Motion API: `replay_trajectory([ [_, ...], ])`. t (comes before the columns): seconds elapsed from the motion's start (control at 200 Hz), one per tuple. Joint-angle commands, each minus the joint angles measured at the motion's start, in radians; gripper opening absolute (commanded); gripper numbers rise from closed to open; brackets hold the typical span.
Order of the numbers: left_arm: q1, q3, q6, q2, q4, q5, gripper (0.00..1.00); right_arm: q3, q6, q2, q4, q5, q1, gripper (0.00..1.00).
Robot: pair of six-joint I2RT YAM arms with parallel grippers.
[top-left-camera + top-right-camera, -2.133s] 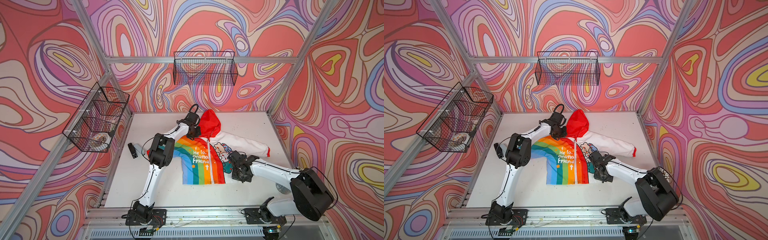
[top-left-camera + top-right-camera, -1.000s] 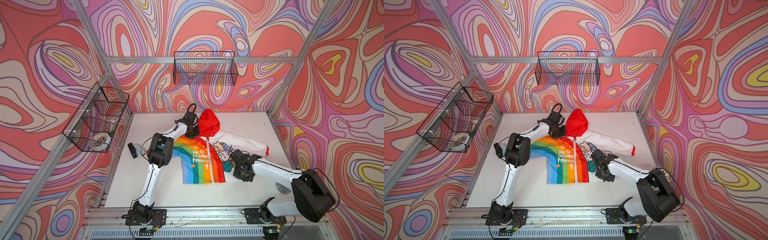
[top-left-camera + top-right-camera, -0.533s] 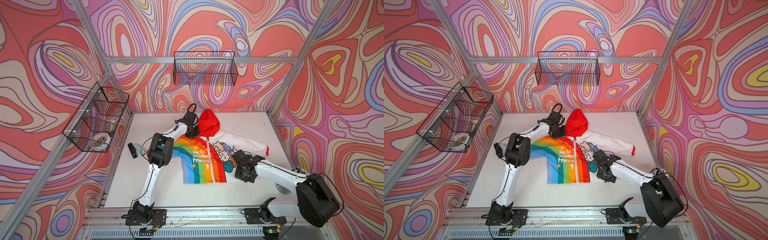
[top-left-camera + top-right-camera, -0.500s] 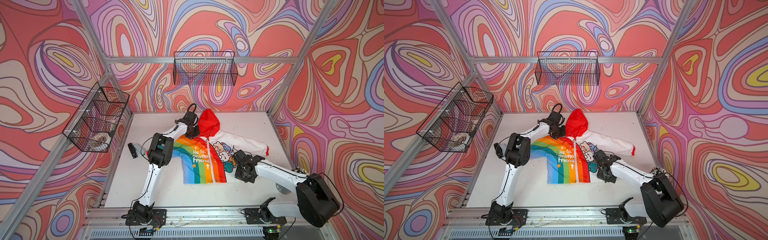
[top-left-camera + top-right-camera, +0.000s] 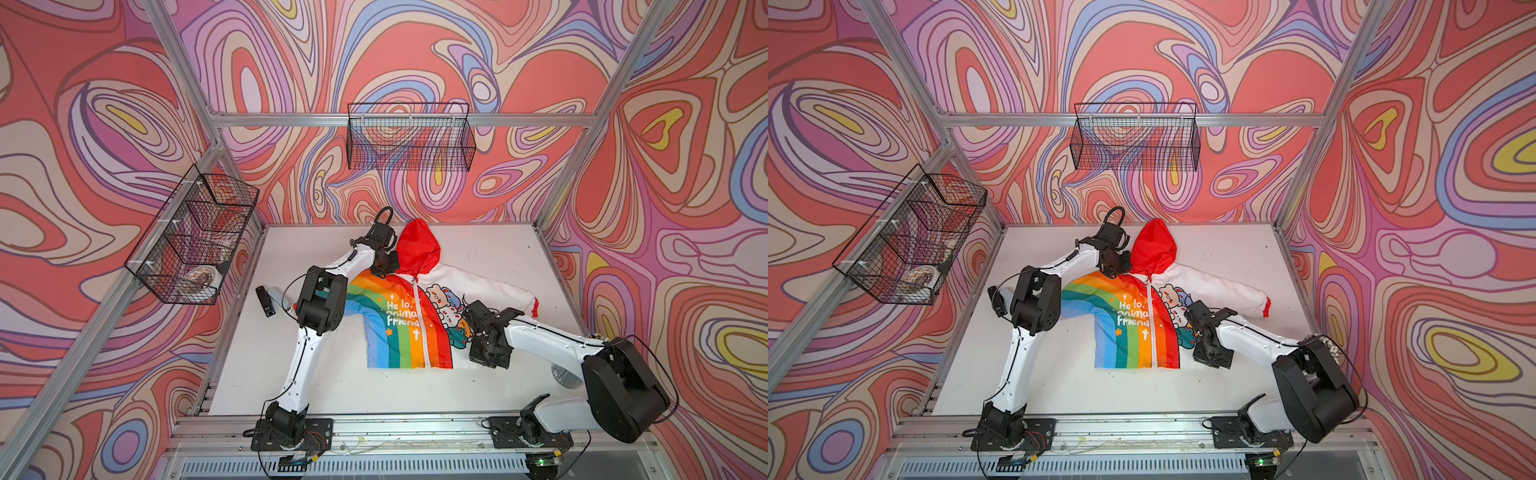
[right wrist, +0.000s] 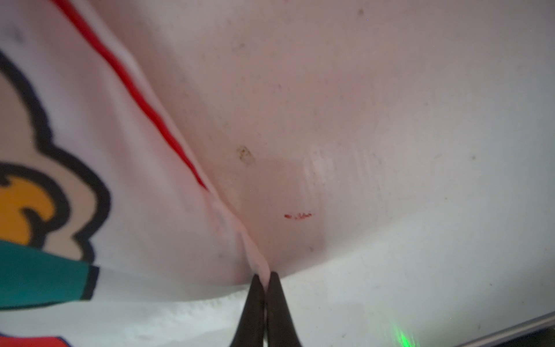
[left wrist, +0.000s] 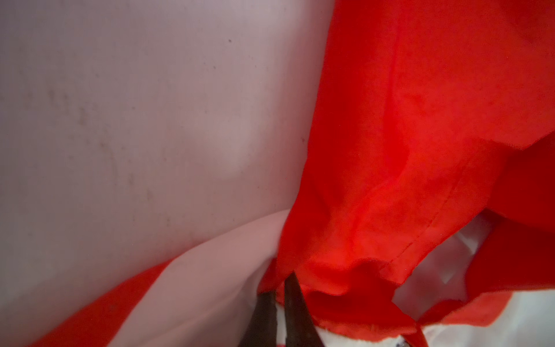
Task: Unzip the jacket
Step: Flatten out the jacket at the center of the board.
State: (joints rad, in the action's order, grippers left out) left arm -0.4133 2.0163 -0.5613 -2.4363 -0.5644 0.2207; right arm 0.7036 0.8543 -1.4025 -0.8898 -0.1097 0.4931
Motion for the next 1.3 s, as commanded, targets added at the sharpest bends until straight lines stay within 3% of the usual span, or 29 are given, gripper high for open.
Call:
replay_trajectory([
  [0.0, 0.024, -0.016, 0.011, -0.076, -0.108, -0.034, 0.12, 0.012, -0.006, -0.003, -0.094, -0.009, -0.001, 0.17],
  [0.075, 0.022, -0.013, 0.015, -0.055, -0.082, 0.034, 0.2, 0.034, -0.017, 0.041, -0.103, -0.039, -0.002, 0.37],
  [0.175, 0.022, 0.005, 0.007, -0.01, -0.06, 0.113, 0.38, 0.064, -0.044, 0.138, -0.076, -0.06, -0.002, 0.47],
  [0.391, 0.021, 0.102, 0.018, 0.094, -0.108, 0.122, 0.64, 0.17, -0.109, 0.214, -0.038, -0.165, -0.015, 0.52],
  [0.501, 0.022, 0.082, 0.042, 0.171, -0.123, 0.06, 0.83, 0.222, -0.176, 0.179, 0.065, -0.106, -0.066, 0.52],
  [0.601, 0.022, 0.0, 0.057, 0.257, -0.092, 0.039, 0.88, 0.27, -0.228, 0.076, 0.195, 0.007, -0.138, 0.46],
  [0.671, 0.019, -0.094, 0.06, 0.334, -0.052, 0.039, 0.83, 0.323, -0.253, -0.022, 0.261, 0.063, -0.169, 0.39],
  [0.856, -0.033, -0.47, 0.062, 0.602, 0.12, 0.023, 0.49, 0.506, -0.299, -0.291, 0.38, 0.166, -0.204, 0.22],
  [0.971, -0.103, -0.667, 0.059, 0.733, 0.176, 0.002, 0.36, 0.632, -0.309, -0.468, 0.399, 0.175, -0.23, 0.12],
  [1.157, -0.218, -0.853, 0.059, 0.847, 0.22, -0.04, 0.14, 0.809, -0.323, -0.666, 0.388, 0.193, -0.253, 0.04],
  [1.292, -0.27, -0.911, 0.046, 0.851, 0.221, -0.059, 0.05, 0.918, -0.345, -0.775, 0.341, 0.184, -0.257, 0.03],
])
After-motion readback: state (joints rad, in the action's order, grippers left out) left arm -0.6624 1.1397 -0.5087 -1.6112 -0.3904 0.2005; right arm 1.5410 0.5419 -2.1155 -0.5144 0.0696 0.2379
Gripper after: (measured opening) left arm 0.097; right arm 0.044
